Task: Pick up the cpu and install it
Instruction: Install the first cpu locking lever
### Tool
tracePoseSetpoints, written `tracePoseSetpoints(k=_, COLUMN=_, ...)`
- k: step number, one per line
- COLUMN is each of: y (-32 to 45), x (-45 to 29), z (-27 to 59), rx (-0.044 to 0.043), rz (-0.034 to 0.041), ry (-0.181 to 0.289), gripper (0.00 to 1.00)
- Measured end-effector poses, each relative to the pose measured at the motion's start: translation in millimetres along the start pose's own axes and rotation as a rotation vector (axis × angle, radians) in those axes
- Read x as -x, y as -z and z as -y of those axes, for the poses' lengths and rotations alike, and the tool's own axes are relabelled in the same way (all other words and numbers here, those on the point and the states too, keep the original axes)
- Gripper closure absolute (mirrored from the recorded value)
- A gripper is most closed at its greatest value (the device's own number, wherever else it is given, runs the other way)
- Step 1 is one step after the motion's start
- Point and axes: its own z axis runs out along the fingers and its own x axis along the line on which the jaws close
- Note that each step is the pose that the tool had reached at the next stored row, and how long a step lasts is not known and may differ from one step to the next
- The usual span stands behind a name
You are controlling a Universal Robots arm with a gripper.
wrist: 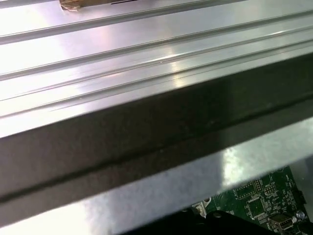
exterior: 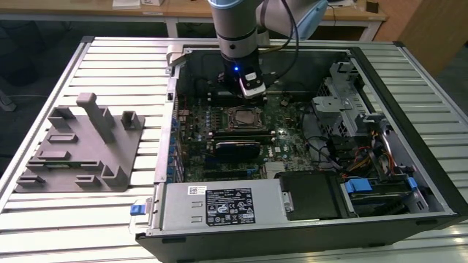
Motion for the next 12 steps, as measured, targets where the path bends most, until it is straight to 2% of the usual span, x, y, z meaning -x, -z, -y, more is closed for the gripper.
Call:
tracePoseSetpoints(k=2, y=-1.2, x=-0.3, z=0.2, rx=0.0021, rz=0.0044, ry=0.000, gripper=0.89)
tracePoseSetpoints(k=5, y=-2.8, x=-1.5, z=0.9, rx=0.0069, rz=0.0194, ry=0.002, gripper=0.89)
tracePoseSetpoints(k=12, y=-3.6, x=-6.4, z=2.6, rx=0.0103, rz=0.0293, ry=0.003, gripper=0.89)
